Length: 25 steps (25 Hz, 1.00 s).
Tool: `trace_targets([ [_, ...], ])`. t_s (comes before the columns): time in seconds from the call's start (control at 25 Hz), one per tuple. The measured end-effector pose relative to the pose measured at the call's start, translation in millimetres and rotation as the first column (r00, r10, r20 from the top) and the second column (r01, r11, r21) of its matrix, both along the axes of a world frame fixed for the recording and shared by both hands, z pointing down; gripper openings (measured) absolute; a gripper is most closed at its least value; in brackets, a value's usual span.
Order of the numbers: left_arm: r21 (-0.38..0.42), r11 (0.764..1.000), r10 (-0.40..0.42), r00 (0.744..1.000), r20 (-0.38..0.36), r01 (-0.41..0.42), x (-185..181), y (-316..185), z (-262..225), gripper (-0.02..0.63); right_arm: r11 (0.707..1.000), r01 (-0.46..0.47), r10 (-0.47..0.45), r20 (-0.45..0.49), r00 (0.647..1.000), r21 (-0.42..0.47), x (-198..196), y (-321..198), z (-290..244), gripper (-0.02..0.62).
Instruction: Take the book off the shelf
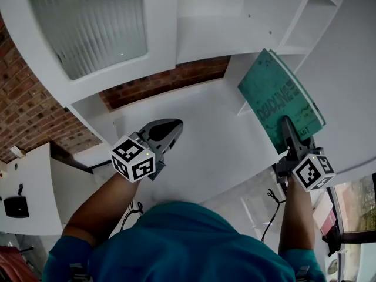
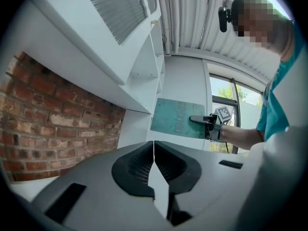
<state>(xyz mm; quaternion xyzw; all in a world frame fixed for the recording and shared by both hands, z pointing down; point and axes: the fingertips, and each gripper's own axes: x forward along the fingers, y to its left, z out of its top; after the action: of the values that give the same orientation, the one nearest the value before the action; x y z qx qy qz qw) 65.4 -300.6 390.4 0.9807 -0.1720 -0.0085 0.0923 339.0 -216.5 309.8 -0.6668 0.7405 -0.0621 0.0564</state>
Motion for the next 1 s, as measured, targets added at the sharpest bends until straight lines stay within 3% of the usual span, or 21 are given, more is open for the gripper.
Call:
trace_targets([
  [0.4,-0.134,0.990,-0.030,0.997,0.073,0.040,-8,-2,71,0.015,0.985,0.068,-0.062,0.045,0.997,-0.159,-30,-24,110,0.172],
  [1.0,-0.250,0.964,-0.052,0.984,0.173,0.095,-36,13,150,0.015,0.915,0.170,-0.154,0.073,0.985,-0.365,-88,-36,223,0.172],
])
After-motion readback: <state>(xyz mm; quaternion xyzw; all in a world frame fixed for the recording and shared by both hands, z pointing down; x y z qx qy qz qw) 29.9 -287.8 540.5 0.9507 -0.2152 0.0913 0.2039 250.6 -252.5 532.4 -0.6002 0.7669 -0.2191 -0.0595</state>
